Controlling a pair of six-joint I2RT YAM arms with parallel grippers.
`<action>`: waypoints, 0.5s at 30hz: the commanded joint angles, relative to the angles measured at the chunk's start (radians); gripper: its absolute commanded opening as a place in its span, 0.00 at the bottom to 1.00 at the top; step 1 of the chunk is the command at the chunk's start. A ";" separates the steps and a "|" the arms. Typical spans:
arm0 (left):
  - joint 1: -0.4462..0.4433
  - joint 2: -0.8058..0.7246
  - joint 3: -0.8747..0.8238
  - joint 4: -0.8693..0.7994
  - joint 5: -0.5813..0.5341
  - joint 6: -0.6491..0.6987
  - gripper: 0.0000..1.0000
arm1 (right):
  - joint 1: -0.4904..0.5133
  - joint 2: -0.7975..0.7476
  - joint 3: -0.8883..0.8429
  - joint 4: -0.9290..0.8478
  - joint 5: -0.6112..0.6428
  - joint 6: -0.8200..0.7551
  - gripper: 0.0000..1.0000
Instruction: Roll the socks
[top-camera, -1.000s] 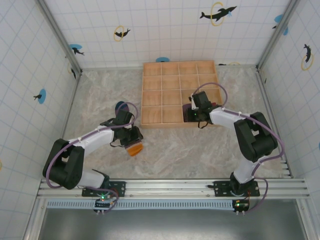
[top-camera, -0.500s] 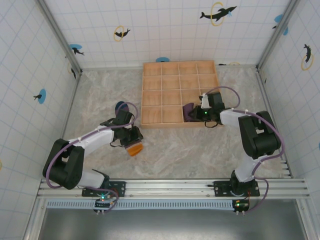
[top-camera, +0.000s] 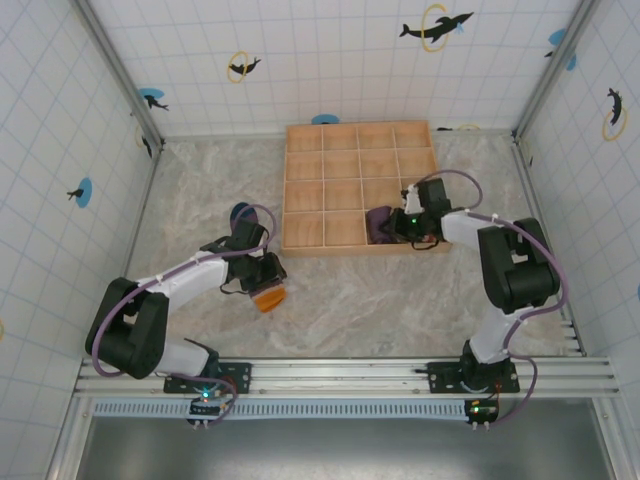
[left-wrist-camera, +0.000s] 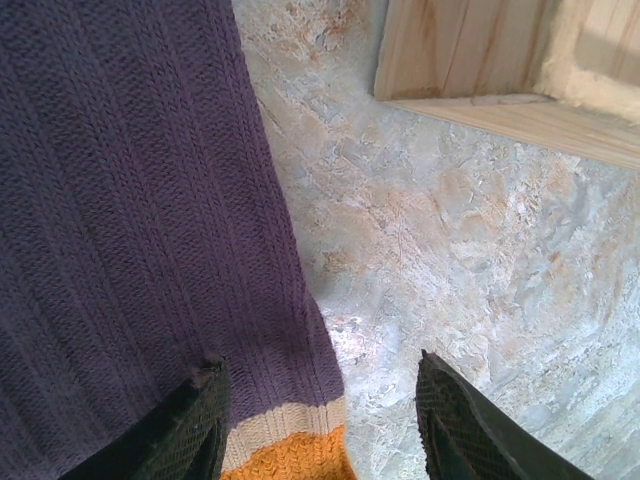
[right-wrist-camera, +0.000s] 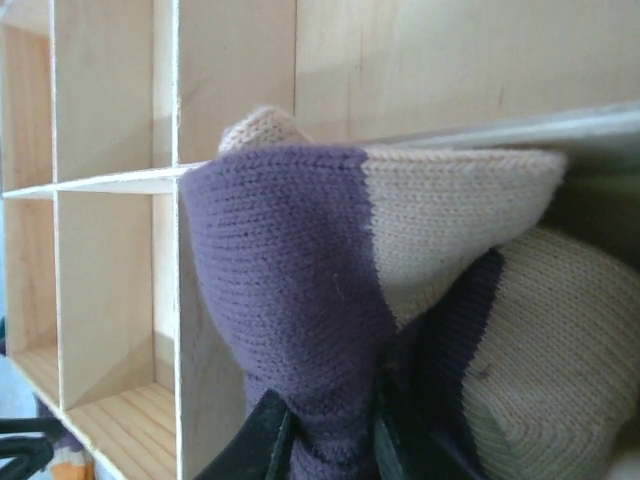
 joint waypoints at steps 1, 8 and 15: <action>0.003 0.000 0.013 -0.017 0.013 0.005 0.51 | 0.033 0.037 0.045 -0.163 0.209 -0.051 0.26; 0.003 -0.012 -0.001 -0.017 0.009 0.010 0.51 | 0.132 -0.009 0.160 -0.260 0.392 -0.097 0.44; 0.003 -0.015 -0.006 -0.011 0.009 0.009 0.51 | 0.218 -0.046 0.253 -0.333 0.543 -0.137 0.48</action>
